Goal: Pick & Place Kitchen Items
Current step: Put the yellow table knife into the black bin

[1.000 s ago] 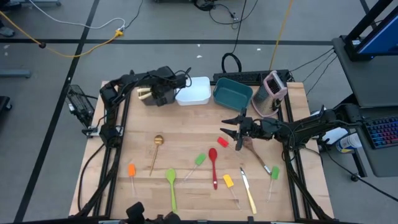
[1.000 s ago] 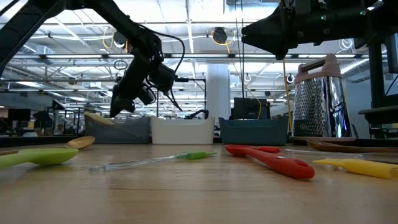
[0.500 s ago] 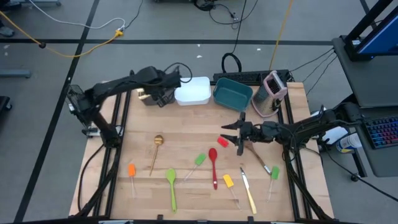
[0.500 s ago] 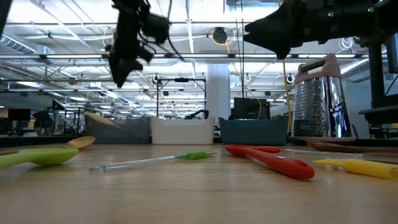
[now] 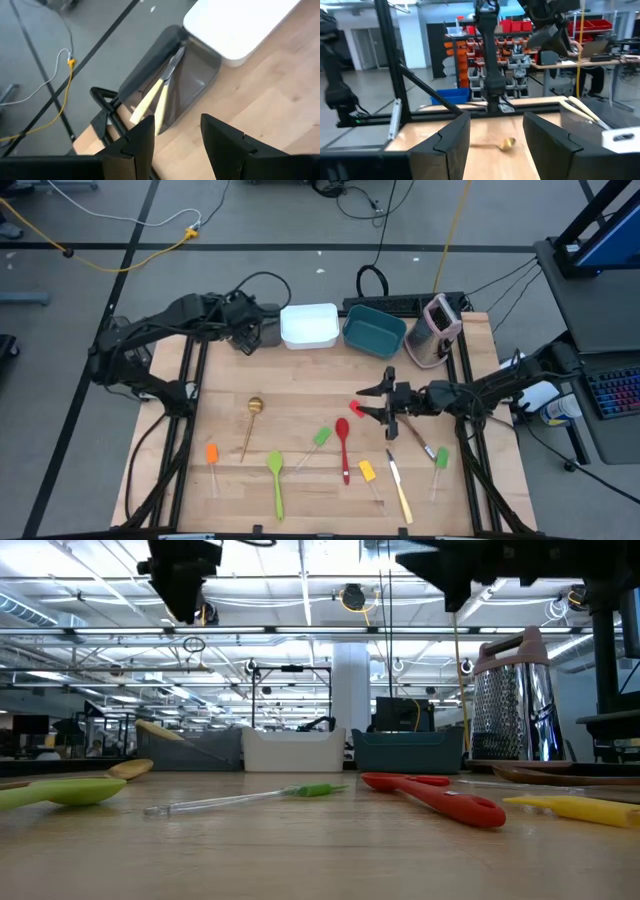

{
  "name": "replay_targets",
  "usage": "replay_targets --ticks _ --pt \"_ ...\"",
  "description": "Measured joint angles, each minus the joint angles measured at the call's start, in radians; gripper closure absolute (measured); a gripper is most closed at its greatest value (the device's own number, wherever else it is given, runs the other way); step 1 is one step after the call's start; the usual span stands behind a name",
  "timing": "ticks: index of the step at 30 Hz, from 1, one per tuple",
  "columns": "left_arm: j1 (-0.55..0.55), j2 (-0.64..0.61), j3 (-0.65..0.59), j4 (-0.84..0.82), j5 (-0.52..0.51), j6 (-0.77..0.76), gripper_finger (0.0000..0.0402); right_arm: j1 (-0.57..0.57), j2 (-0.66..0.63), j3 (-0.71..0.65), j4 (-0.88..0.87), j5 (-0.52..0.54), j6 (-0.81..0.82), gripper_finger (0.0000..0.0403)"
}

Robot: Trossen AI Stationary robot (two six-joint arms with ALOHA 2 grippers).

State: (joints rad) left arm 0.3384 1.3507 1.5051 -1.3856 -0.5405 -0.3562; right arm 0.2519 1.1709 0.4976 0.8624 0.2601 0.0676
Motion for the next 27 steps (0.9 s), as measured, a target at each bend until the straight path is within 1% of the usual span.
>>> replay_targets --ticks 2,4,8,11,14,20,22,27 --pt "-0.018 -0.007 0.000 -0.001 -0.001 -0.016 0.0236 0.016 0.000 0.041 -0.060 0.000 0.000 0.0223" --pt "-0.031 -0.009 0.000 -0.001 -0.001 -0.024 0.0236 0.037 0.000 0.096 -0.162 0.014 0.001 0.0223" --pt "-0.048 -0.011 0.000 0.000 -0.003 -0.037 0.0236 0.079 0.010 0.232 -0.407 0.109 0.041 0.0222" --pt "-0.058 -0.010 0.000 0.000 -0.003 -0.038 0.0236 0.104 0.043 0.318 -0.574 0.133 0.102 0.0222" --pt "-0.066 -0.011 0.000 0.000 -0.007 -0.041 0.0236 0.124 0.096 0.395 -0.657 0.132 0.167 0.0222" --pt "-0.068 -0.010 0.000 0.000 -0.033 -0.043 0.0236 0.169 0.211 0.482 -0.794 0.128 0.357 0.0222" --pt "-0.068 -0.010 0.000 0.004 -0.042 -0.042 0.0236 0.181 0.241 0.499 -0.820 0.088 0.438 0.0222" --pt "-0.068 -0.010 0.000 0.026 -0.061 -0.042 0.0236 0.197 0.323 0.507 -0.836 -0.070 0.659 0.0222"
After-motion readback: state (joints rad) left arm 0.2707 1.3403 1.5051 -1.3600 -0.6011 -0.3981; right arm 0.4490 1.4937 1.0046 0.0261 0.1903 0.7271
